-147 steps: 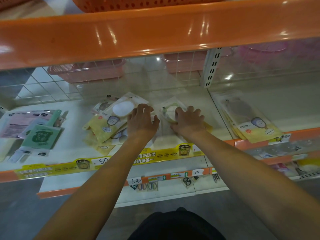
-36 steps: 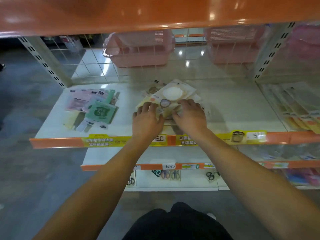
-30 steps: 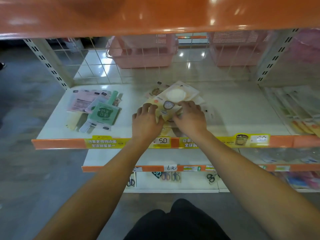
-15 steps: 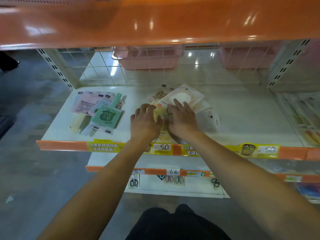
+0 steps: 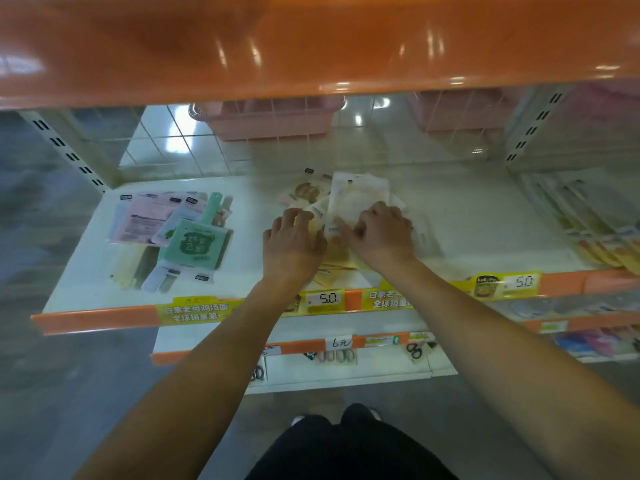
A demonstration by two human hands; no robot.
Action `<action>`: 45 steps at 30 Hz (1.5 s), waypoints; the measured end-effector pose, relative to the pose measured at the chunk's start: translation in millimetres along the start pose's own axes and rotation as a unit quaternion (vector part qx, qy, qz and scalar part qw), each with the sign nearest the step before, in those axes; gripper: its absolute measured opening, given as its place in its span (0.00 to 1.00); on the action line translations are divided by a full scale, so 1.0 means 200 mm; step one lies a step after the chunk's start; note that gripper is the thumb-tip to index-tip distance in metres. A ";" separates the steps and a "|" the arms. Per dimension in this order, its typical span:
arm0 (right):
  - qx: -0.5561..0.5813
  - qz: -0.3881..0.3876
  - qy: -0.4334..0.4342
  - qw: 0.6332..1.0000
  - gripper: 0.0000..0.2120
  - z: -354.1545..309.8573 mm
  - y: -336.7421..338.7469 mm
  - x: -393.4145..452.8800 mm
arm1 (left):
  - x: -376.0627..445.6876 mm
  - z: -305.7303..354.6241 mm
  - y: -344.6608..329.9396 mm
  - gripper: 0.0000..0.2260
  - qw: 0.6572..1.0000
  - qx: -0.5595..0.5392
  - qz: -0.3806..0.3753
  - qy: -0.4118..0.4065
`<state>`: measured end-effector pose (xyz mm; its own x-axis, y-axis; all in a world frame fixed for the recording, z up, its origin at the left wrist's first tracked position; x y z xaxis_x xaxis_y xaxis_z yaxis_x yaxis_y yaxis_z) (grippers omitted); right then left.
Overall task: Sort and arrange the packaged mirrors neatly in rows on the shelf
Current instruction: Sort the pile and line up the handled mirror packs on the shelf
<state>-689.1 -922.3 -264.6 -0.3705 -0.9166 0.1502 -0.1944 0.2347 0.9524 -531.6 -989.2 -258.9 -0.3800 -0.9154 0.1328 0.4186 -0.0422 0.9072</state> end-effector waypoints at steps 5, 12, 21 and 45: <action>-0.006 -0.004 -0.073 0.997 0.32 0.04 0.01 0.00 | 0.00 0.02 -0.02 0.18 1.000 0.002 -0.007 -0.011; -0.013 -0.078 -0.140 0.987 0.46 -0.10 -0.03 0.05 | 0.01 -0.05 0.03 0.19 1.000 0.001 0.001 0.007; -0.011 -0.090 -0.108 0.990 0.38 -0.08 -0.08 0.08 | 0.02 -0.08 0.03 0.18 1.000 0.003 -0.005 0.006; 0.022 0.039 -0.082 0.996 0.24 0.13 0.12 -0.06 | 0.08 0.24 -0.05 0.18 0.995 -0.013 -0.040 -0.090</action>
<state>-712.7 -896.5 -249.6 -0.5283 -0.8310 0.1740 -0.1980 0.3199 0.9265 -581.5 -983.3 -247.0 -0.5528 -0.8226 0.1327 0.4023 -0.1240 0.9071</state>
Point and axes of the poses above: each hand's wrist, its own x-axis towards the middle knuckle, its own y-axis out of the back of the hand, z = x × y, the point moved 6 cm from there along x, towards the middle knuckle, and after that the axes turned 10 degrees about y, right-handed, at the moved point
